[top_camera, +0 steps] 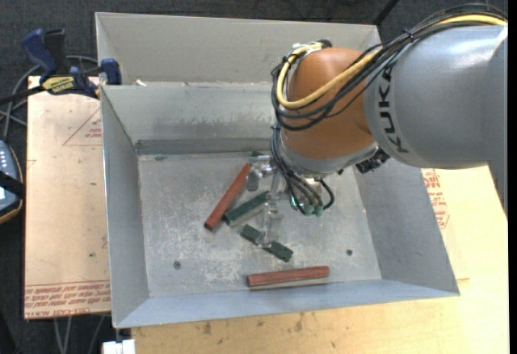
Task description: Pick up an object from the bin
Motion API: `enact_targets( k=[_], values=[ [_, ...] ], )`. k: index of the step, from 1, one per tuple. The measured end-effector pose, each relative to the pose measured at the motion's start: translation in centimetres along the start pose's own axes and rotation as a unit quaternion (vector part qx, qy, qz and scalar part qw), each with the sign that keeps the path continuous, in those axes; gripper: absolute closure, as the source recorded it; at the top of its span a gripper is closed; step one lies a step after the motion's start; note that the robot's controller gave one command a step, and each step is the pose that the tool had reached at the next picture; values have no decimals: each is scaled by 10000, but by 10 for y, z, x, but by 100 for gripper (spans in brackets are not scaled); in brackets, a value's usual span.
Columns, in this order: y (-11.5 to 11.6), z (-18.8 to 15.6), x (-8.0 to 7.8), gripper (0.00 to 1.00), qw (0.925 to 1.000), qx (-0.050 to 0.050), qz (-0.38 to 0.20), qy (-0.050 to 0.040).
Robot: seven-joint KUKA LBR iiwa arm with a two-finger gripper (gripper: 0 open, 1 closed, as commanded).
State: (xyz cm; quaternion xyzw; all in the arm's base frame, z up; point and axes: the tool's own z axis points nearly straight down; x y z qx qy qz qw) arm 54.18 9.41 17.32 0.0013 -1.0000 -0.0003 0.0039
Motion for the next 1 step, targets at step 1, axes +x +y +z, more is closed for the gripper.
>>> enact_targets(
  k=[1],
  values=[
    [-21,89,18,0,9807,-1,1954,-15]
  ],
)
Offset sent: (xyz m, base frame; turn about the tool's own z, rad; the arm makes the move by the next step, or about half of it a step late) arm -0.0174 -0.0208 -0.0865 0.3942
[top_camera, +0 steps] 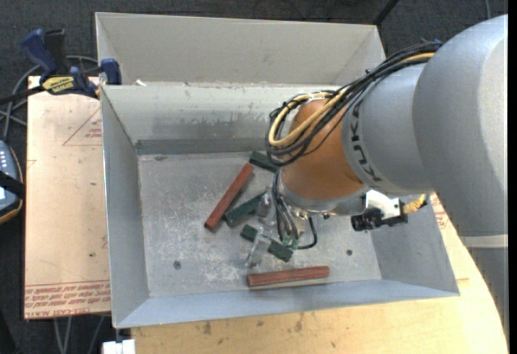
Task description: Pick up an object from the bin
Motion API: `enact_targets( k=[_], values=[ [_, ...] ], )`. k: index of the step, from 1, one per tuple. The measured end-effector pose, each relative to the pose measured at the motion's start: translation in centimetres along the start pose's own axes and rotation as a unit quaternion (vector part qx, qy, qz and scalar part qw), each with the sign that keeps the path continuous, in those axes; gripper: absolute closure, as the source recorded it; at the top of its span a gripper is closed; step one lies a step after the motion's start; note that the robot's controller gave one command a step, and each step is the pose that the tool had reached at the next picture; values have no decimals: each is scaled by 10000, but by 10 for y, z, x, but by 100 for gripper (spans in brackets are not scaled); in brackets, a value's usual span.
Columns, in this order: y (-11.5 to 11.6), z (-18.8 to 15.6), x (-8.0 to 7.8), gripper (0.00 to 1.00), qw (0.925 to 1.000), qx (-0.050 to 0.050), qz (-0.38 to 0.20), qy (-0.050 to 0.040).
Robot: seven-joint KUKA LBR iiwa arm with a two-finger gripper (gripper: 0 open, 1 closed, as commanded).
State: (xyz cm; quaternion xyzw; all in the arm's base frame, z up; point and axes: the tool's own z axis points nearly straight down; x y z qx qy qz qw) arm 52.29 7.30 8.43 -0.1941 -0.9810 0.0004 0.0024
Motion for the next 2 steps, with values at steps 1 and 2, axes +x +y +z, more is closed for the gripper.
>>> enact_targets(
  k=[1,2],
  values=[
    [1,-2,-1,100,10000,-11,6,-16],
    [-25,-57,-7,100,9973,-12,-727,-44]
  ],
)
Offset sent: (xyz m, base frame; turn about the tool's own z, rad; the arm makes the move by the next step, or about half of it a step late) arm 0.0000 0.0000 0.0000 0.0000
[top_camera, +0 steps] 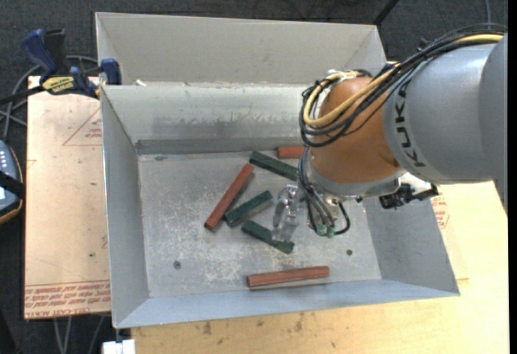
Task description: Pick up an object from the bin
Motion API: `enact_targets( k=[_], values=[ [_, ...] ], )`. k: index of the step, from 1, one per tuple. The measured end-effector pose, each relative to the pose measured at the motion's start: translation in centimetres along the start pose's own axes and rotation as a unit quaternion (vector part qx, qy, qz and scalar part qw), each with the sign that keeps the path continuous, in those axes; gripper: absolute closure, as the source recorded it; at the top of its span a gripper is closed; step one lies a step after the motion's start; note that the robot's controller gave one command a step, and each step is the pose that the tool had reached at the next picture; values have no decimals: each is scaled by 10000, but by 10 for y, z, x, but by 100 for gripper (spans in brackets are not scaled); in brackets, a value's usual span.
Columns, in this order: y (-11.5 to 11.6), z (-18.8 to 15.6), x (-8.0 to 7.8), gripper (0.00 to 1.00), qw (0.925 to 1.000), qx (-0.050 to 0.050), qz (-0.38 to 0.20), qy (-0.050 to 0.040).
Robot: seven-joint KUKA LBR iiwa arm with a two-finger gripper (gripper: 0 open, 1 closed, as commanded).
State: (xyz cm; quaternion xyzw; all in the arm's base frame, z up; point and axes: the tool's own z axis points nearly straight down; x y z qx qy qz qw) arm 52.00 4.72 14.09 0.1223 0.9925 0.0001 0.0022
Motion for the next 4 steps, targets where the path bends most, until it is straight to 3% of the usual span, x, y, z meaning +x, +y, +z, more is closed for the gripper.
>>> enact_targets(
  k=[1,2,3,4],
  values=[
    [1,1,1,0,10000,-2,-1,13],
    [-31,49,-51,0,9933,5,-1156,15],
    [-32,71,14,0,9920,-5,-1263,40],
    [-14,-16,4,0,9938,-17,-1111,-30]
  ],
)
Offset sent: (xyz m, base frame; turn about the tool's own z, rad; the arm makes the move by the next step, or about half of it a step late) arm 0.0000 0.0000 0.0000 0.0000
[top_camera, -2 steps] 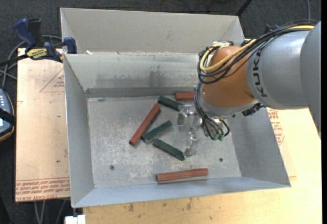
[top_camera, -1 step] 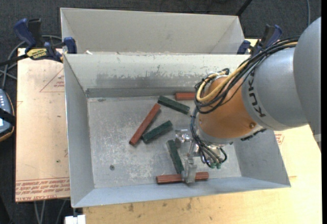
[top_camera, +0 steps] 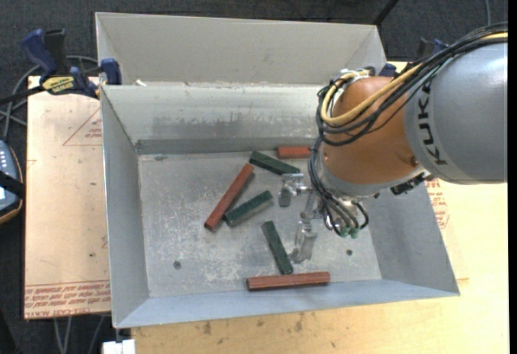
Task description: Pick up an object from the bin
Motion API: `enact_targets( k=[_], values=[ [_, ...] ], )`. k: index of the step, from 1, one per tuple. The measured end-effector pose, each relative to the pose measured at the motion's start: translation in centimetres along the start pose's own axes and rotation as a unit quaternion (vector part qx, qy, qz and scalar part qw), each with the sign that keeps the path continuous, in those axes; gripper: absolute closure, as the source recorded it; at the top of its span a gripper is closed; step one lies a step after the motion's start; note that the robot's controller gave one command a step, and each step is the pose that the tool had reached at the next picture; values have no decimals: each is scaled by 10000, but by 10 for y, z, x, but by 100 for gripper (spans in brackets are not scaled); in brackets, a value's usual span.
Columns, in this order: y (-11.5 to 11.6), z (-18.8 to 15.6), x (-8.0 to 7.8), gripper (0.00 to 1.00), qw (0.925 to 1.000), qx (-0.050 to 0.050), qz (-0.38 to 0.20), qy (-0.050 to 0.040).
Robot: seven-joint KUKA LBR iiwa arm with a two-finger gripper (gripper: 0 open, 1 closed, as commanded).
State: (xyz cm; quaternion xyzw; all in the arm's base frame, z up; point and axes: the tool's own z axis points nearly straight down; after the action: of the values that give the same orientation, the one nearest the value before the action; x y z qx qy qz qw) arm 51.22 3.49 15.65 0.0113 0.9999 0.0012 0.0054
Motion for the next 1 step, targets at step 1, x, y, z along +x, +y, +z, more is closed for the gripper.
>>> enact_targets(
  k=[1],
  values=[
    [49,36,-57,0,9989,-6,-469,27]
  ],
)
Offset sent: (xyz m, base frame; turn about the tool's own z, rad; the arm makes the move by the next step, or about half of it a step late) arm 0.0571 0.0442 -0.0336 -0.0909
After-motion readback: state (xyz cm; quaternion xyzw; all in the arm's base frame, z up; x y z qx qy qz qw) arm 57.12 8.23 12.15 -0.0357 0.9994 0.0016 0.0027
